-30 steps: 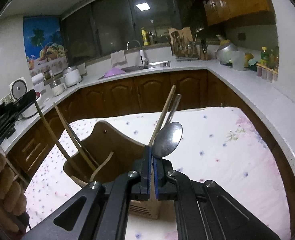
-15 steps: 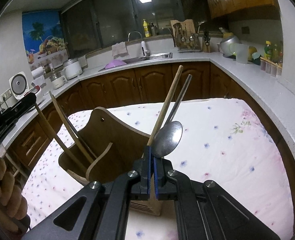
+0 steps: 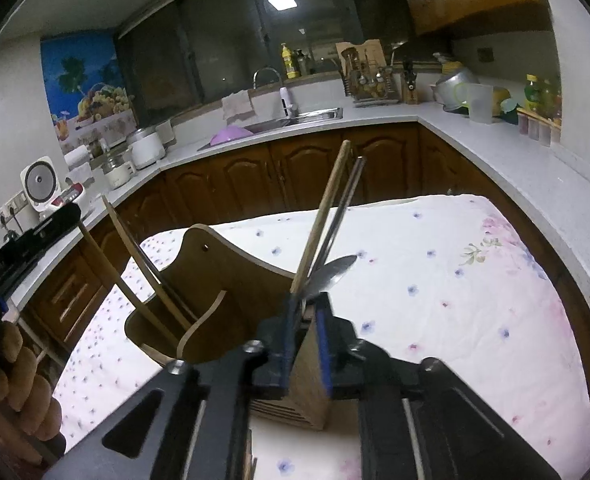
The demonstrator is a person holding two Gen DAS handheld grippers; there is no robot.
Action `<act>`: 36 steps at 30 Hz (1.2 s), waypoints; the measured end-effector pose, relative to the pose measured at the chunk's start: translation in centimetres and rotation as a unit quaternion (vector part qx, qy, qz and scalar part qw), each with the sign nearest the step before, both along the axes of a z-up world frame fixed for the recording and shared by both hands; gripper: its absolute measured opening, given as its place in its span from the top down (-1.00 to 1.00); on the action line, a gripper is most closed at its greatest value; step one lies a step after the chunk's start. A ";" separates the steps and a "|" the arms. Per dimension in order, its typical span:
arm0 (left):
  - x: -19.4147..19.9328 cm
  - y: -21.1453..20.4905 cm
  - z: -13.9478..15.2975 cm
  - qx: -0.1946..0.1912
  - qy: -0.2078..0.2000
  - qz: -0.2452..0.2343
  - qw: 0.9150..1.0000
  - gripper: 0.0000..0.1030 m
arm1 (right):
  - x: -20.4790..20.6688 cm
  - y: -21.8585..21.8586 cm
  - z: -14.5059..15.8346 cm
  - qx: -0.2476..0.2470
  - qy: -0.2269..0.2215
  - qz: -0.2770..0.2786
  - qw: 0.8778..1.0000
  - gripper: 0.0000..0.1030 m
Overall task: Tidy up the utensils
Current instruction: 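Move both open tools back down to the cloth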
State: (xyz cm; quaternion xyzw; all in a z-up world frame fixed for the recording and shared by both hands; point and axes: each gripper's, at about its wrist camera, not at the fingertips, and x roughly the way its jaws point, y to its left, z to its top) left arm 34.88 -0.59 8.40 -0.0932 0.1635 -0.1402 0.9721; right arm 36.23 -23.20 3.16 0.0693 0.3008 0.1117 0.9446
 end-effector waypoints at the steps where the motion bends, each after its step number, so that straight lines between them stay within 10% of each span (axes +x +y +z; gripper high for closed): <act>1: -0.1 0.0 -0.1 0.000 0.003 0.000 1.000 0.70 | -0.1 -0.2 0.0 0.002 0.000 -0.002 1.000 0.48; 16: -3.2 2.1 -1.0 -0.003 0.038 0.039 0.999 -0.78 | -3.9 -1.3 -0.1 0.032 -0.011 -0.004 0.999 -0.40; 36: -14.6 7.7 -7.9 0.009 0.150 0.059 0.987 -0.78 | -14.3 -0.9 -2.8 0.028 0.008 -0.001 1.000 -0.85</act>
